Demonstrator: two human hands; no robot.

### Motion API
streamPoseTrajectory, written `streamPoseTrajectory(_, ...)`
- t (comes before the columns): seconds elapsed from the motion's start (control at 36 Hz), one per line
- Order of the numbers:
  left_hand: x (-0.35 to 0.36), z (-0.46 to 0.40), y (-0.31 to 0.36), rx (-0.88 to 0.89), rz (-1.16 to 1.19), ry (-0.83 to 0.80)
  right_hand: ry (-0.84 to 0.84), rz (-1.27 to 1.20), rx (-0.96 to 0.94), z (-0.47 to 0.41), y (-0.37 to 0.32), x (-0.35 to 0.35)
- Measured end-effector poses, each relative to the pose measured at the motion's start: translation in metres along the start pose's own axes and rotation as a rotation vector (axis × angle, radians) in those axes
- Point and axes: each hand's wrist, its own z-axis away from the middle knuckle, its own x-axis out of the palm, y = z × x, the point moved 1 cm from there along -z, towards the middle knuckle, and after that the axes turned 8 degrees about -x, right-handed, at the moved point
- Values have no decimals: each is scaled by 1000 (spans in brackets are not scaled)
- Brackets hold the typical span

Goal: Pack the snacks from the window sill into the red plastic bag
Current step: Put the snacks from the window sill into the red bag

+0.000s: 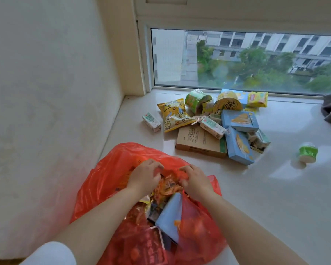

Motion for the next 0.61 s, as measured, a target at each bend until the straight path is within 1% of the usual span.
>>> streamPoseTrajectory(0.06, 1, -14, 19, 9, 8, 21, -2, 7, 18, -4, 14, -13)
streamPoseTrajectory(0.17, 3, -46, 50, -37, 21, 38, -18, 39, 38, -17, 44, -43)
streamPoseTrajectory(0.22, 3, -64, 61, -87, 29, 53, -34, 61, 39, -27, 58, -60)
streamPoseTrajectory(0.33, 8, -100, 71, -242, 10, 68, -73, 59, 40, -54, 84, -83)
streamPoseTrajectory(0.47, 24, -141, 74, -405, -16, 15, -117, 54, 60, -90, 113, -92)
streamPoseTrajectory(0.61, 41, -183, 68, -465, -58, -62, -140, 44, 110, -132, 141, -91)
